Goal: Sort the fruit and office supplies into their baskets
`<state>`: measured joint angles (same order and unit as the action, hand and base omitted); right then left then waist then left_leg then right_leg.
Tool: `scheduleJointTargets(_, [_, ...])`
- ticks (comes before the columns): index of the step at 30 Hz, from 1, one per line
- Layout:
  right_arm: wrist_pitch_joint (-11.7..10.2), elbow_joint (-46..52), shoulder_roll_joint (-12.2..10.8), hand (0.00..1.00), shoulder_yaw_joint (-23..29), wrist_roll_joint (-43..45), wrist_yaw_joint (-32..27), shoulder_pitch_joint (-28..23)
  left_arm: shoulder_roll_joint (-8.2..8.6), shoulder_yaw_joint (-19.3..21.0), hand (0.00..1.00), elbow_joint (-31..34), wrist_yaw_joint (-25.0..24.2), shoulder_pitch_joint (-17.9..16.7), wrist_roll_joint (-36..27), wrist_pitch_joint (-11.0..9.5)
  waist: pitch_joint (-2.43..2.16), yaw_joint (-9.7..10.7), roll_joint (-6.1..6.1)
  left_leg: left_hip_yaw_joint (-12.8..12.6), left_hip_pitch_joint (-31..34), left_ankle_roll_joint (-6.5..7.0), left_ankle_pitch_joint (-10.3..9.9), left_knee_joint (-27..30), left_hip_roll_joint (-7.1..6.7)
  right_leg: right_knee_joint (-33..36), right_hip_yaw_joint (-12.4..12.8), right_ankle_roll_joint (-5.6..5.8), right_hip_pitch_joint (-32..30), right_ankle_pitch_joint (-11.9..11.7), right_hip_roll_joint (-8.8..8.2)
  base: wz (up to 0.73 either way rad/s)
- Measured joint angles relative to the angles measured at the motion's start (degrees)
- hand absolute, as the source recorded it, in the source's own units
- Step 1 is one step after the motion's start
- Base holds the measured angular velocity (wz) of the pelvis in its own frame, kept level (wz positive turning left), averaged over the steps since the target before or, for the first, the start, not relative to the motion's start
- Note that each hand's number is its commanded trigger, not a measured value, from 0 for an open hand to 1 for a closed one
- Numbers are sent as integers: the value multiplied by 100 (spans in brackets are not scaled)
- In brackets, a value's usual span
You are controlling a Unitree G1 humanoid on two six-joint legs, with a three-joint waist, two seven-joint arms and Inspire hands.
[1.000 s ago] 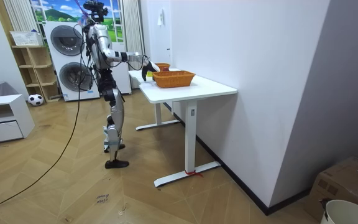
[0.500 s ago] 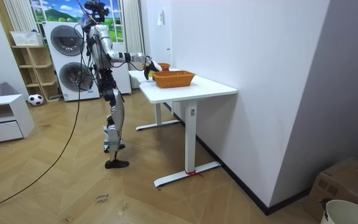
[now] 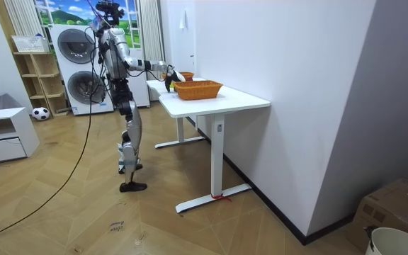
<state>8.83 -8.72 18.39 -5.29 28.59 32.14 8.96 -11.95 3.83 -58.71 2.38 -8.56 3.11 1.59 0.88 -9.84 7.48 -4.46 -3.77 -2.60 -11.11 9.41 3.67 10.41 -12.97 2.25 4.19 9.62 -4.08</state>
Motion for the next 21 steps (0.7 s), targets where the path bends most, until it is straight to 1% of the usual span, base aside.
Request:
scheduleJointTargets(4, [3, -243, 1, 0, -1, 16, -22, 60, -6, 5, 0, 0, 35, 13, -1, 106, -2, 27, 9, 66, 4, 2, 1, 12, -21, -62, 6, 1, 87, 1, -4, 7])
scheduleJointTargets(5, [4, -288, 3, 0, 0, 24, -24, 66, -5, 18, 0, 1, 44, 13, 4, 117, -10, 25, 22, 69, 8, 2, 1, 12, -24, -78, 5, 1, 90, 1, -4, 7])
scheduleJointTargets(7, [8, -415, 3, 0, -1, 57, -29, 123, -9, 50, 0, 3, 46, 16, 7, 215, -14, 20, 29, 109, 14, 2, 1, 14, -29, -73, -12, 1, 103, 1, -3, 6])
scheduleJointTargets(8, [11, -418, 3, 0, -1, 79, -30, 123, -9, 50, 0, 3, 46, 15, 7, 227, -14, 18, 28, 120, 17, 3, 1, 14, -31, -73, -18, 1, 104, 1, -3, 6])
scheduleJointTargets(13, [120, -442, 4, 0, -18, 102, -121, 125, -10, 43, 0, 8, 72, 16, 5, 398, -16, 21, 31, 189, 19, 4, 2, 20, -33, -72, -132, 1, 134, 1, -3, 6])
scheduleJointTargets(21, [130, -613, 4, 0, -20, 125, -280, 172, -11, 51, 0, 44, 84, 32, 15, 552, -28, 21, 47, 224, 19, 4, 2, 21, -34, -71, -155, 1, 146, 1, -3, 1])
